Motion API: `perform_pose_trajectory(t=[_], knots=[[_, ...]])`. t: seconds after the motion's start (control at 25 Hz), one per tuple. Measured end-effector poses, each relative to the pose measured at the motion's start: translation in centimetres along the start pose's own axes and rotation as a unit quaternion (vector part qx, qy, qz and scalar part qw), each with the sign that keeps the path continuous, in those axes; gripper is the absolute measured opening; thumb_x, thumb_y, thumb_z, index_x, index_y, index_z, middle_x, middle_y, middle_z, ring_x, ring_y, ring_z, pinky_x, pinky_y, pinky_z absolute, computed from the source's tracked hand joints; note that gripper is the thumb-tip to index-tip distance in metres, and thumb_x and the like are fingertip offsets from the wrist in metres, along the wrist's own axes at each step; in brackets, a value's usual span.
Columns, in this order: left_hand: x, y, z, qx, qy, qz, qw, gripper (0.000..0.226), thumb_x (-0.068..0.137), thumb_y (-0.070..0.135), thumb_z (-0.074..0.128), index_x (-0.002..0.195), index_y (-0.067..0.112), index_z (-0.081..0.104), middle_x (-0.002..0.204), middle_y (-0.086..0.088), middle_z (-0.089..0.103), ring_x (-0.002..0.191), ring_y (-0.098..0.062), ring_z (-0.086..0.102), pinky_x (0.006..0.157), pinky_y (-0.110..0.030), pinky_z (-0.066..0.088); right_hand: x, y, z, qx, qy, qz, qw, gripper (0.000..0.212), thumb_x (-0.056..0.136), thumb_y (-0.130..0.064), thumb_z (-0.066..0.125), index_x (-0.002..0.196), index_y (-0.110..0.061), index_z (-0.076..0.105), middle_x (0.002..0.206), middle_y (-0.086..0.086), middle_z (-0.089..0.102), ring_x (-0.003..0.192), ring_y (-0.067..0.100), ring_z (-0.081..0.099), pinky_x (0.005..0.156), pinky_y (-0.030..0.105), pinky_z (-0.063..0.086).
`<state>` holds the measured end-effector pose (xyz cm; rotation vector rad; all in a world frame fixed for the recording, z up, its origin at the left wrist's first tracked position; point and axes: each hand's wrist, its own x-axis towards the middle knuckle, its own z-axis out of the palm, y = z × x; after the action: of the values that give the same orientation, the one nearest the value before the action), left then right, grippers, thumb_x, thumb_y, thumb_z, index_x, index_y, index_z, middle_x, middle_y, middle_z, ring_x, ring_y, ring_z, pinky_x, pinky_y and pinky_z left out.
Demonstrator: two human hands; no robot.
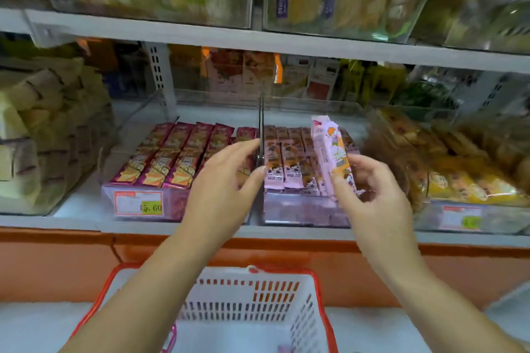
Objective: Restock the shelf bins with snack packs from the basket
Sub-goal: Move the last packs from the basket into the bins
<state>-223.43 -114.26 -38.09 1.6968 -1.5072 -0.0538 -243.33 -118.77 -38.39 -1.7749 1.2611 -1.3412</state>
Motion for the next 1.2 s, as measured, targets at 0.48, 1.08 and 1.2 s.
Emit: perform_pose_trajectory(t=[0.48, 1.08, 1.2], knots=[[2.6, -2.0, 4.2, 0.009, -0.019, -0.01, 1.0, 0.055, 0.097, 0.035, 0.049, 0.148, 0.03, 0.03, 0.151, 0.012, 0.035, 0.137, -0.005, 0.033, 0.108, -0.023, 0.029, 4.6, 2.9, 4.4, -0.161, -0.048, -0.036, 0.985, 0.025, 0.095, -0.028, 0.054, 0.118, -0.023, 0.062, 0.109, -0.006, 0.063, 0.105, 0.016, 0.057, 0.088, 0.029, 0.047], [-27.5, -20.4, 11.0, -0.075, -0.315, -0.413, 0.851, 0.034, 0.092, 0.021, 0.059, 0.125, 0.028, 0.056, 0.13, -0.002, 0.057, 0.103, -0.015, 0.059, 0.092, -0.024, 0.044, -18.6, 23.4, 12.3, -0.281, -0.389, 0.411, 0.775, 0.048, 0.095, -0.008, 0.046, 0.142, -0.01, 0.036, 0.134, 0.018, 0.05, 0.114, 0.03, 0.055, 0.079, 0.028, 0.045], [-28.2, -21.6, 11.0, -0.077, -0.327, -0.468, 0.817, 0.035, 0.093, 0.024, 0.056, 0.128, 0.025, 0.055, 0.132, -0.002, 0.057, 0.115, -0.015, 0.057, 0.094, -0.021, 0.04, -21.7, 25.1, 13.8, -0.355, -0.402, 0.383, 0.752, 0.064, 0.091, -0.012, 0.048, 0.149, -0.017, 0.021, 0.147, 0.016, 0.034, 0.131, 0.033, 0.04, 0.103, 0.037, 0.04]])
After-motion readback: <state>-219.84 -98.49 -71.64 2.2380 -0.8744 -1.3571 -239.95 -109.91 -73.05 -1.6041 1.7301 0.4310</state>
